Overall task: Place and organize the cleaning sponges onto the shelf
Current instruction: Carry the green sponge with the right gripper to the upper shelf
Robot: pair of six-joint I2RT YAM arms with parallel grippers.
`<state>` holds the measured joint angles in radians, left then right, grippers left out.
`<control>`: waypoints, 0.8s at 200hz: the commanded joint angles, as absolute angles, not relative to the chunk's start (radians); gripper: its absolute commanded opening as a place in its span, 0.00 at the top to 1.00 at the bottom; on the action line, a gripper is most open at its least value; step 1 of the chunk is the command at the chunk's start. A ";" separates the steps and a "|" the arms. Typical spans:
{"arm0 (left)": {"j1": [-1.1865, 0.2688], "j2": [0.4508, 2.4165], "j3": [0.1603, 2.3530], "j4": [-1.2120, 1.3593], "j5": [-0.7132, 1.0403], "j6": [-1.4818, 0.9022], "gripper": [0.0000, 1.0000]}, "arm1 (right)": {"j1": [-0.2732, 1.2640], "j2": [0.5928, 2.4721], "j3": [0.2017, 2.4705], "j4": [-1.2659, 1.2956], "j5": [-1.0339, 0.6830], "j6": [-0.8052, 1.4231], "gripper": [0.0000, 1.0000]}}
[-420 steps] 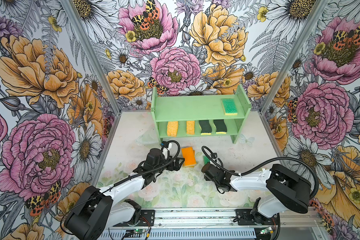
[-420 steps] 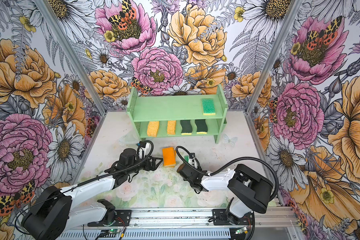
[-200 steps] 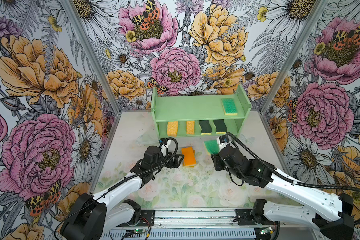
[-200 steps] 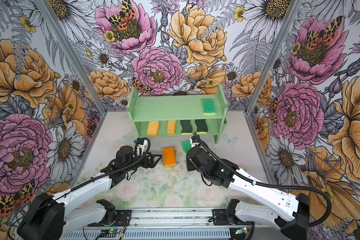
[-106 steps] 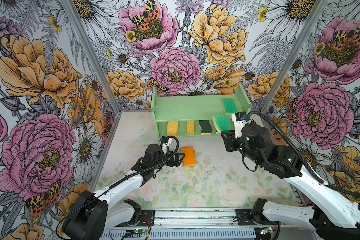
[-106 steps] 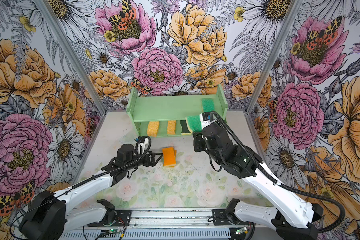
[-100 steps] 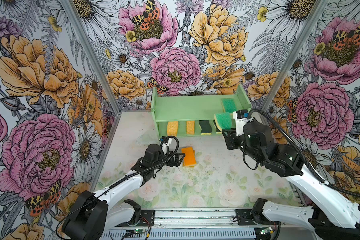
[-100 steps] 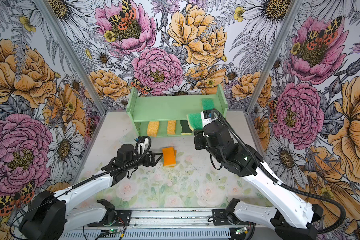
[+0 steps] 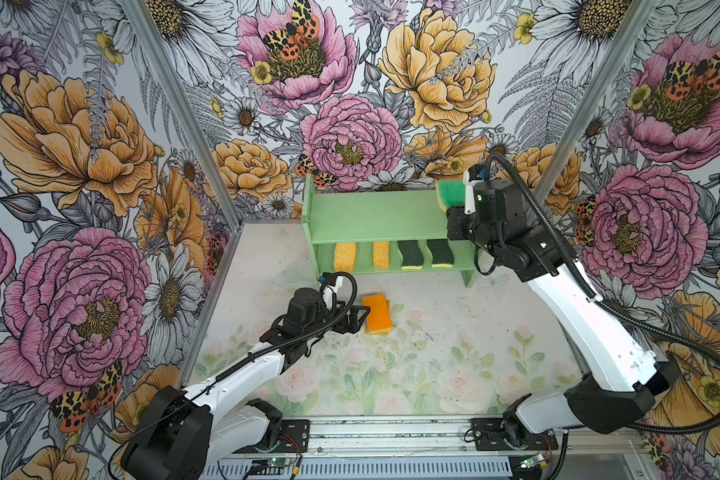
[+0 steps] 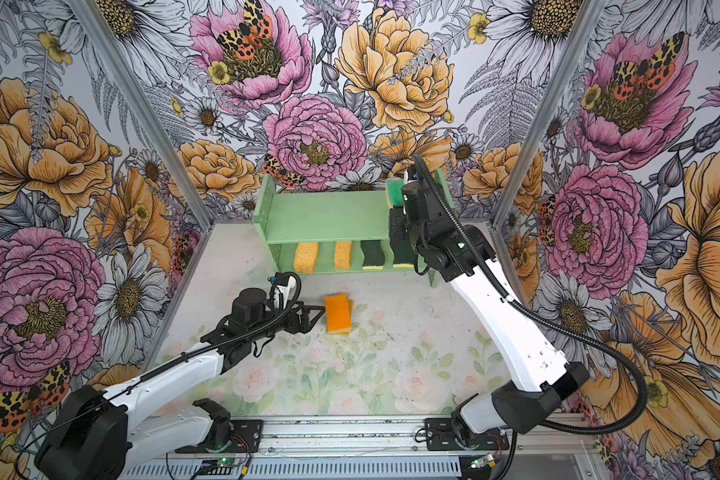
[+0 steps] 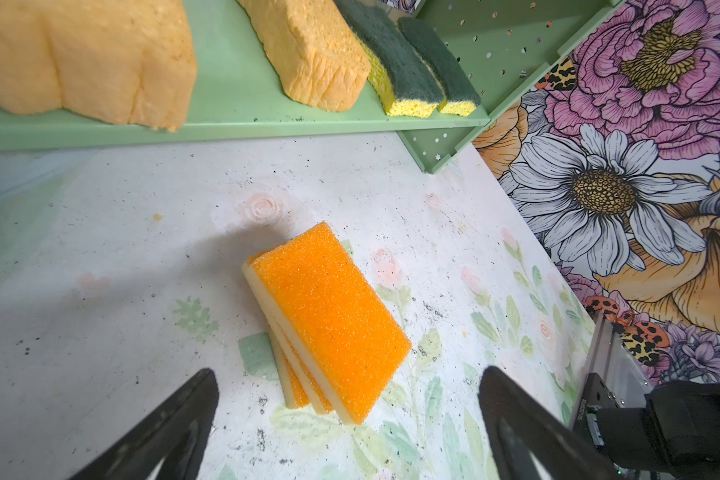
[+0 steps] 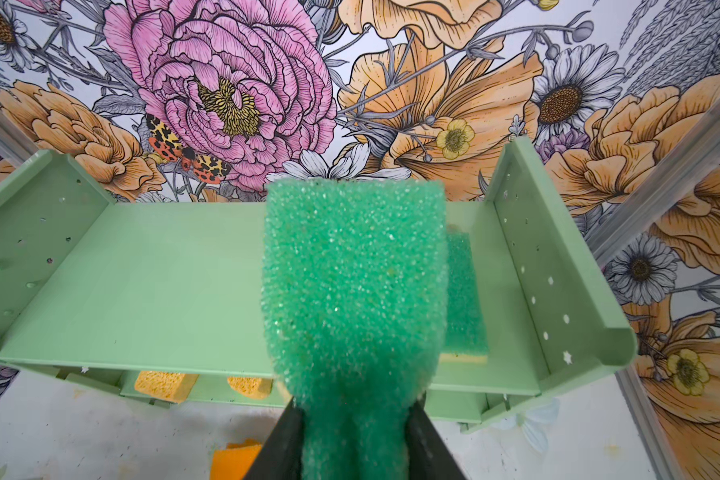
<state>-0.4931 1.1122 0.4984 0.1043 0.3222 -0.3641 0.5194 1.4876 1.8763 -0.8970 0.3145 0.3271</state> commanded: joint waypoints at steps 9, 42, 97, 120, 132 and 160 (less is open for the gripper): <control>-0.491 1.096 0.494 0.106 0.319 -0.351 0.01 | 0.503 1.586 1.974 -0.899 0.245 0.340 0.62; -0.492 1.095 0.489 0.109 0.315 -0.350 0.01 | 0.487 1.675 2.030 -0.899 0.212 0.377 0.61; -0.491 1.094 0.476 0.124 0.316 -0.350 0.01 | 0.472 1.742 2.056 -0.898 0.179 0.414 0.59; -0.489 1.094 0.471 0.130 0.315 -0.352 0.01 | 0.469 1.755 2.050 -0.898 0.175 0.421 0.57; -0.491 1.096 0.470 0.130 0.318 -0.353 0.01 | 0.467 1.763 2.048 -0.899 0.177 0.423 0.57; -0.489 1.101 0.468 0.130 0.319 -0.350 0.01 | 0.459 1.776 2.047 -0.897 0.178 0.429 0.57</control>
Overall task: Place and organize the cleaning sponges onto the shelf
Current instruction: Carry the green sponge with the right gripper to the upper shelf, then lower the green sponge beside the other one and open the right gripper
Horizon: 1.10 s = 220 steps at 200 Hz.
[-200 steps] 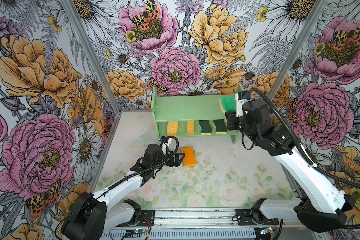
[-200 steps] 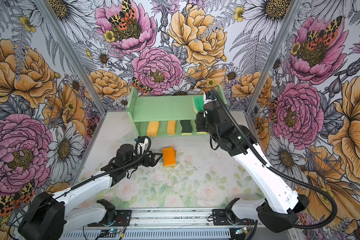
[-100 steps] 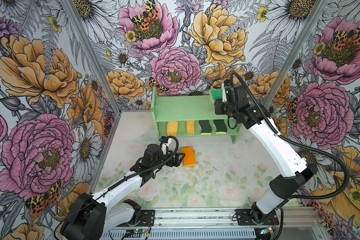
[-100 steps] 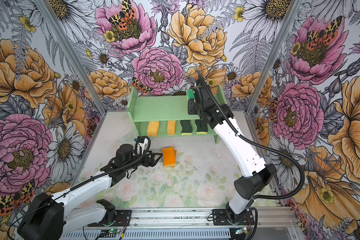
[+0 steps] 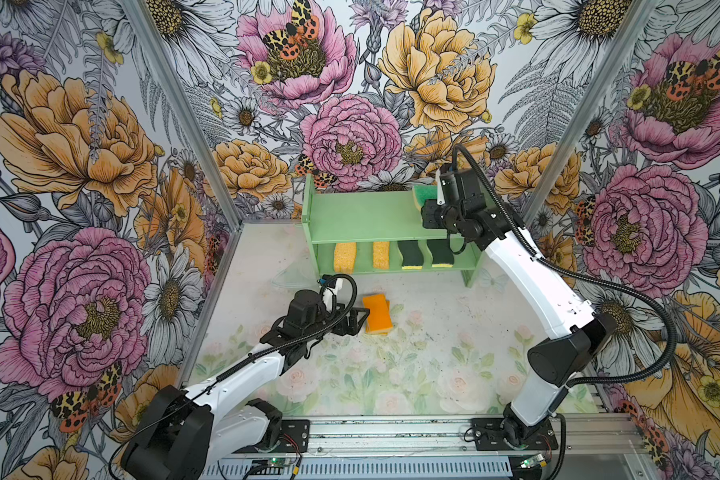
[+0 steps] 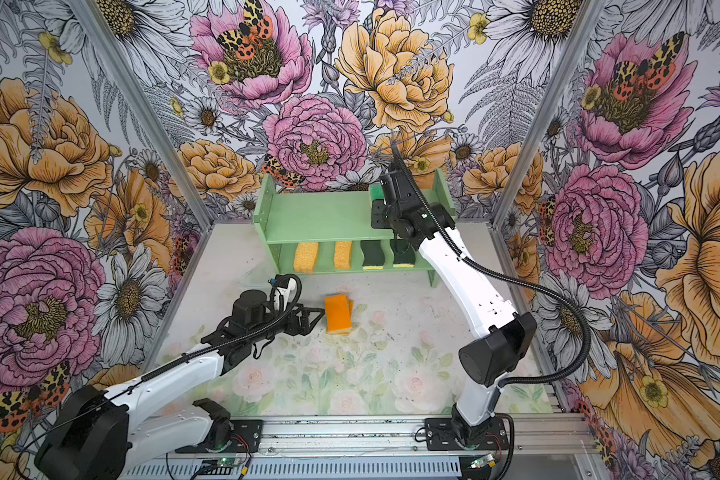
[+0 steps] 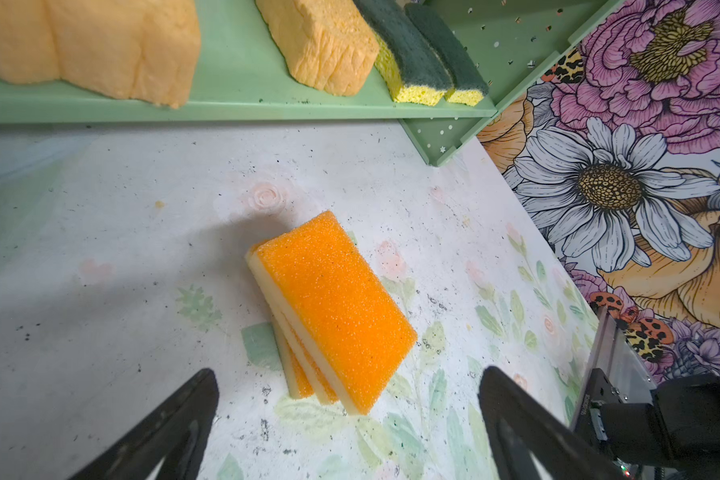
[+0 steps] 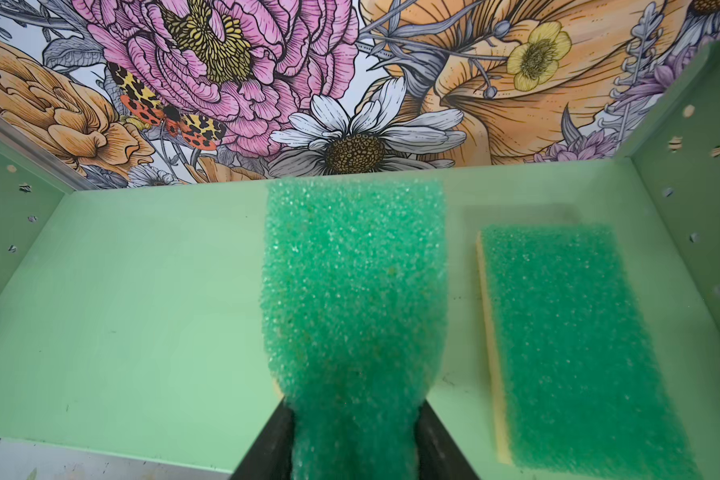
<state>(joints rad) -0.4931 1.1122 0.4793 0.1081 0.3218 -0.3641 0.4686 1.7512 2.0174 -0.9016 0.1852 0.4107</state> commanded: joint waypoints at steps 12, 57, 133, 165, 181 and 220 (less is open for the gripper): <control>-0.489 1.103 0.468 0.132 0.319 -0.350 0.01 | 0.456 1.782 2.048 -0.897 0.181 0.431 0.56; -0.490 1.101 0.467 0.133 0.319 -0.350 0.01 | 0.447 1.799 2.046 -0.897 0.187 0.436 0.56; -0.490 1.100 0.462 0.133 0.316 -0.348 0.01 | 0.434 1.827 2.043 -0.897 0.208 0.446 0.54; -0.485 1.103 0.464 0.135 0.316 -0.349 0.01 | 0.431 1.833 2.037 -0.897 0.224 0.449 0.53; -0.487 1.106 0.466 0.138 0.318 -0.351 0.01 | 0.430 1.836 2.037 -0.897 0.225 0.455 0.52; -0.488 1.116 0.471 0.140 0.323 -0.352 0.01 | 0.427 1.839 2.033 -0.896 0.225 0.459 0.51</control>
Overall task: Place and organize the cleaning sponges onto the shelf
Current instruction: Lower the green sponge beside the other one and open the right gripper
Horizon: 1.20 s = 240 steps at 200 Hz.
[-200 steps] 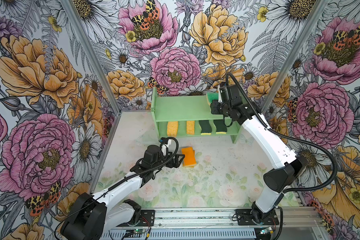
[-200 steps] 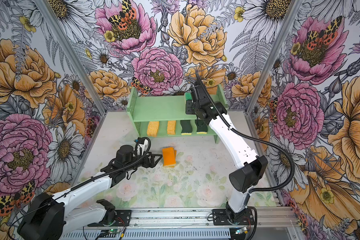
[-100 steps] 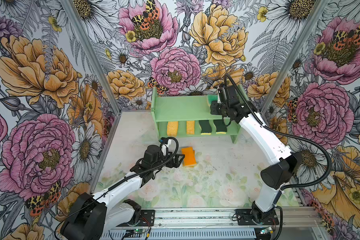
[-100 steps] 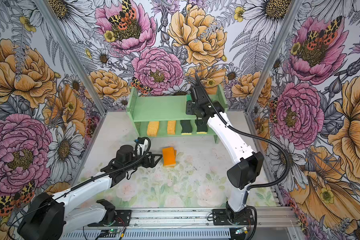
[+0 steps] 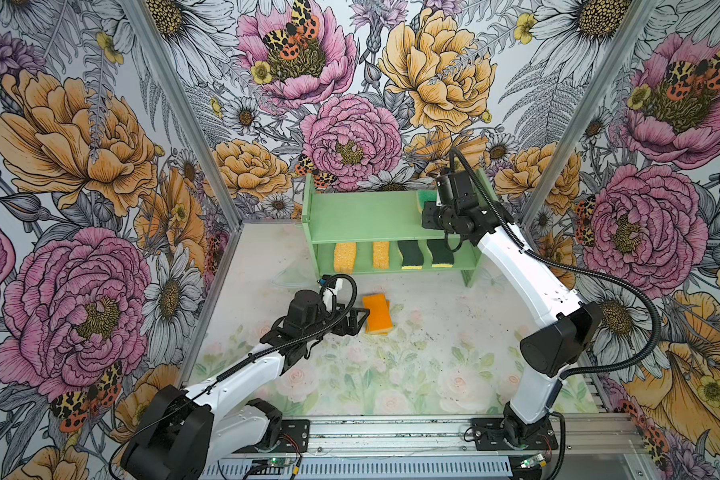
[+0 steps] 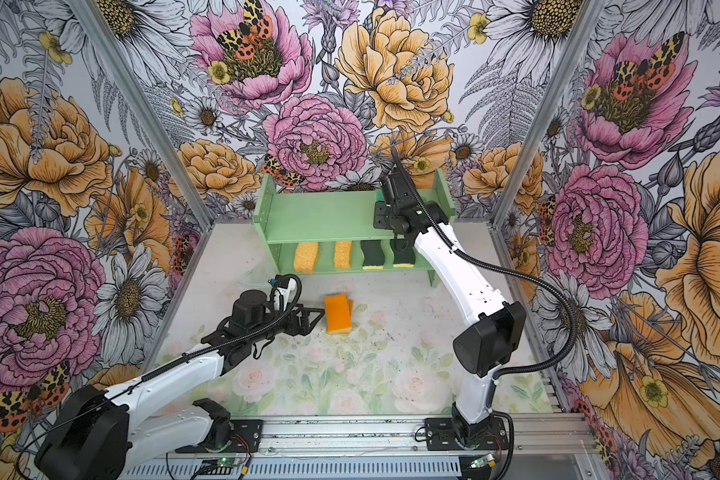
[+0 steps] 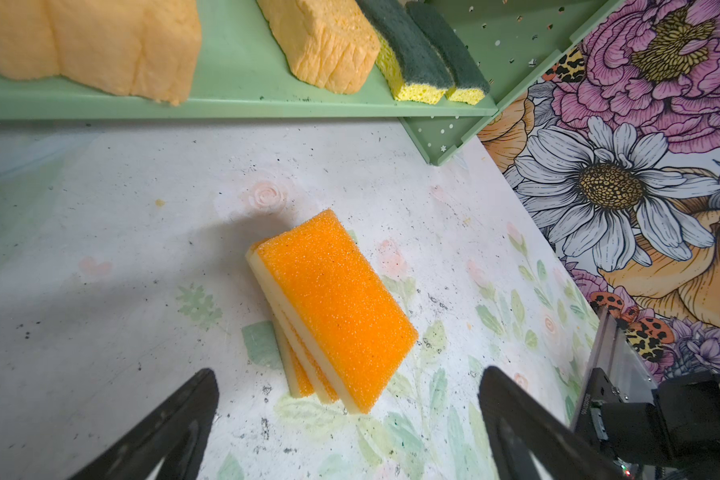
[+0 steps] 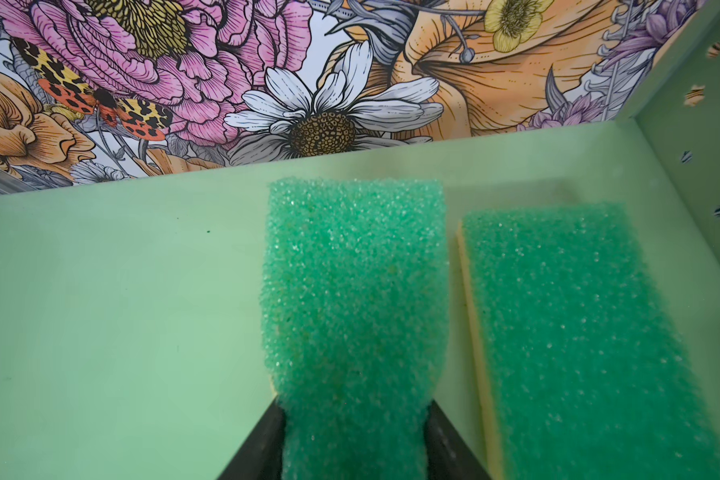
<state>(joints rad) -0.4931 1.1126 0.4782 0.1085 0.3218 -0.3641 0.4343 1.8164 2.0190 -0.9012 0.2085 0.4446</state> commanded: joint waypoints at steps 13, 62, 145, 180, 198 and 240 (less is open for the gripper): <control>-0.487 1.115 0.471 0.140 0.324 -0.351 0.01 | 0.427 1.841 2.032 -0.896 0.225 0.460 0.50; -0.488 1.115 0.472 0.140 0.324 -0.351 0.01 | 0.423 1.850 2.028 -0.896 0.218 0.457 0.48; -0.486 1.118 0.471 0.141 0.324 -0.350 0.01 | 0.420 1.850 2.027 -0.896 0.219 0.460 0.41; -0.487 1.118 0.466 0.142 0.322 -0.351 0.01 | 0.421 1.840 2.028 -0.894 0.224 0.462 0.39; -0.486 1.117 0.465 0.143 0.322 -0.353 0.01 | 0.420 1.835 2.027 -0.892 0.223 0.463 0.38; -0.488 1.109 0.459 0.143 0.320 -0.355 0.01 | 0.420 1.824 2.021 -0.888 0.221 0.462 0.36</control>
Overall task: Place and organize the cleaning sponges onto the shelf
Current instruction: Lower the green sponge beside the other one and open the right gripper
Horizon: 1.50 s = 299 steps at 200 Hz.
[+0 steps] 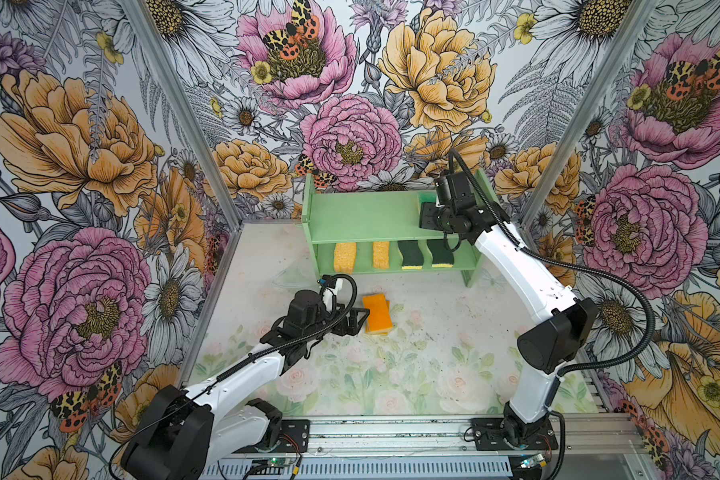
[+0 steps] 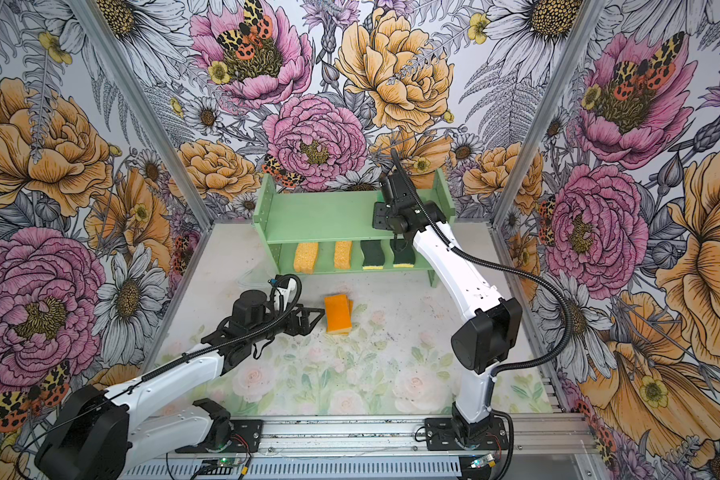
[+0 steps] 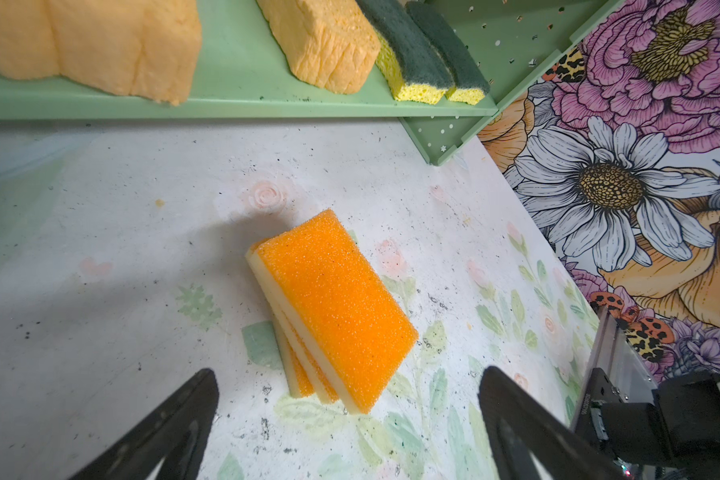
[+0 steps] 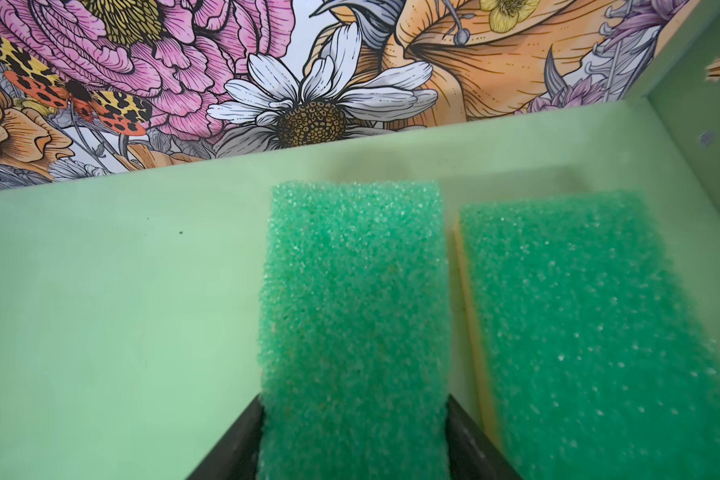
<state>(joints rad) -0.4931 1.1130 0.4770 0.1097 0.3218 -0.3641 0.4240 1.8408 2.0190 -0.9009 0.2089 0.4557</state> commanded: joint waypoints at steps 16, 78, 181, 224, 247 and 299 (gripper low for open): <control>-0.488 1.109 0.458 0.145 0.318 -0.355 0.01 | 0.420 1.821 2.019 -0.887 0.218 0.460 0.36; -0.487 1.118 0.454 0.157 0.319 -0.358 0.01 | 0.420 1.815 2.007 -0.882 0.210 0.453 0.35; -0.487 1.117 0.449 0.160 0.318 -0.358 0.01 | 0.420 1.802 1.993 -0.871 0.204 0.430 0.31; -0.485 1.113 0.446 0.160 0.318 -0.358 0.01 | 0.421 1.795 1.991 -0.864 0.193 0.418 0.31; -0.485 1.112 0.445 0.160 0.317 -0.359 0.01 | 0.422 1.792 1.989 -0.862 0.183 0.407 0.31; -0.485 1.112 0.448 0.161 0.318 -0.359 0.01 | 0.422 1.787 1.973 -0.857 0.181 0.398 0.30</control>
